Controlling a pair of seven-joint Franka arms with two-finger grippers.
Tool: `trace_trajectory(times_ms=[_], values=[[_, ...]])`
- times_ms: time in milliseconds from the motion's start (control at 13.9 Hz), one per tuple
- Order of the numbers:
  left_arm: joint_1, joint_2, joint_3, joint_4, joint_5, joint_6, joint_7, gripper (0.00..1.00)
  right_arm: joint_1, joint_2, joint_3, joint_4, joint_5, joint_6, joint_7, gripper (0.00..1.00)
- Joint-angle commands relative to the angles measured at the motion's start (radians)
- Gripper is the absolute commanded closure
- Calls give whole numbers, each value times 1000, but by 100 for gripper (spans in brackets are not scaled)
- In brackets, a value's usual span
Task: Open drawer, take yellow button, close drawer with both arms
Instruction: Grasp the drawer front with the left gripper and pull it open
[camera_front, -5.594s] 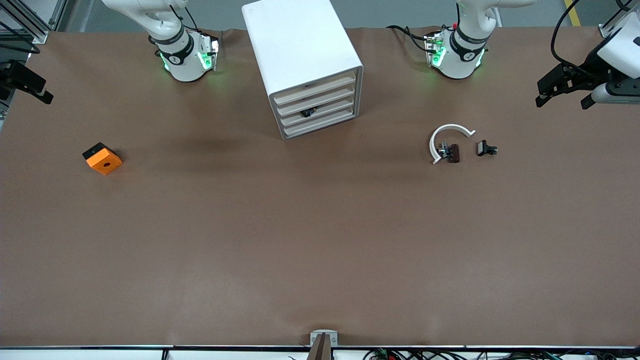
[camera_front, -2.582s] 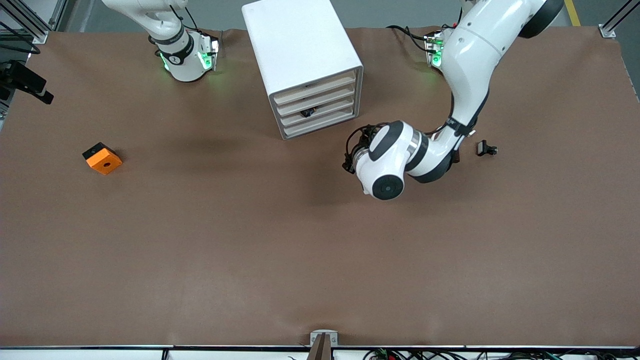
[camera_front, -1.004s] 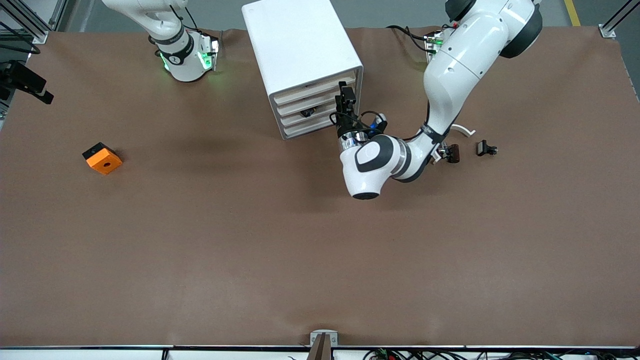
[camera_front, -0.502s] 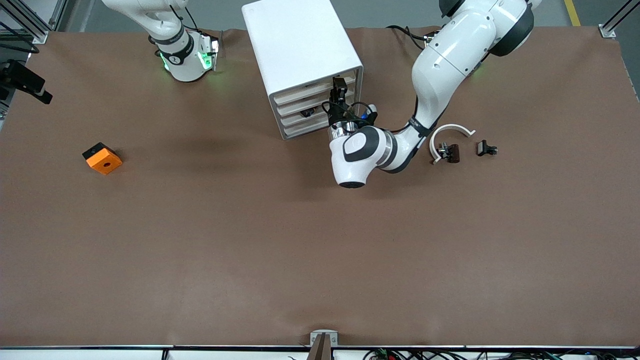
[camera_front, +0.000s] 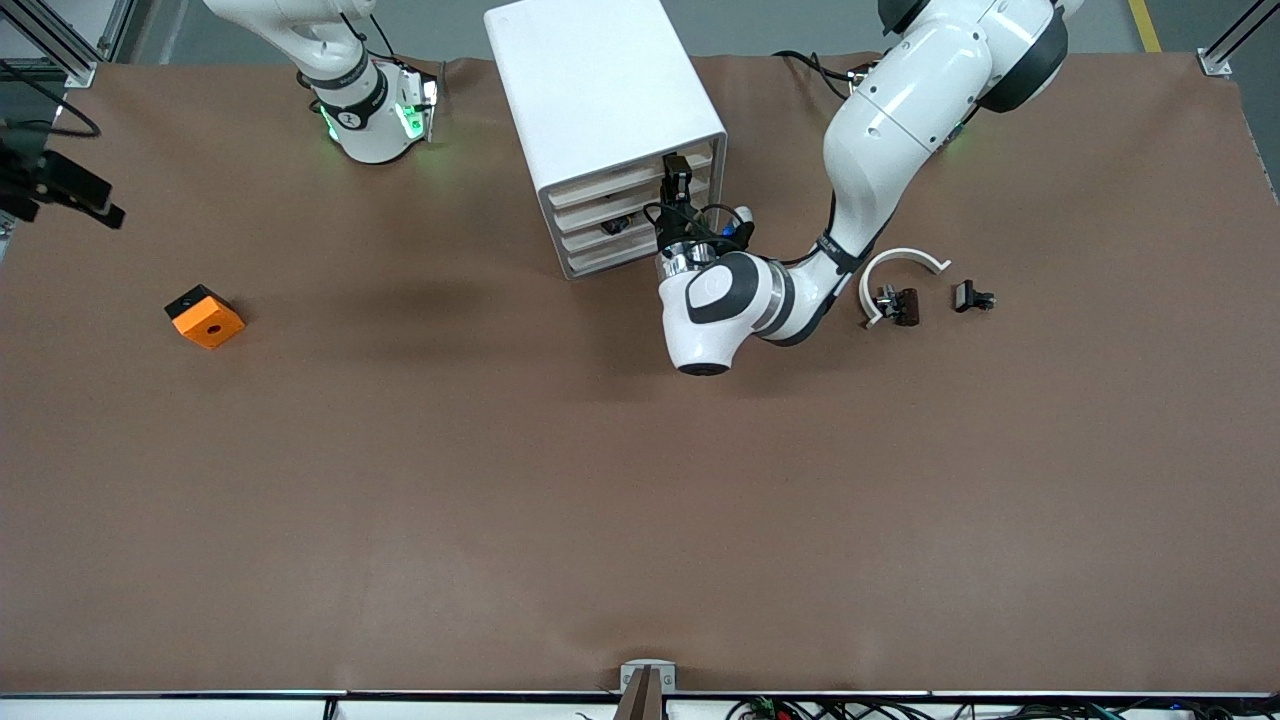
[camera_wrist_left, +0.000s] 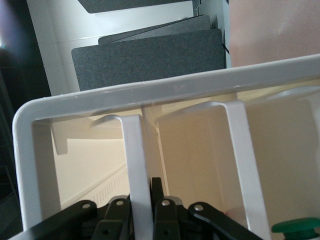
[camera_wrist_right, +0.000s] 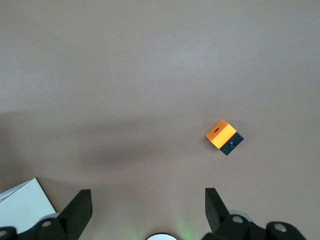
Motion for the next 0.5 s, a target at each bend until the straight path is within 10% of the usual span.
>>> trace_trajectory(times_ms=[0,430], values=[[27,-1,13,7,-12,-2,24,98,8,130,-3,54,-6,2,-28,0],[52,19,108,55,-15,3,24,96,80,133,2,62,6,-32,235,0]])
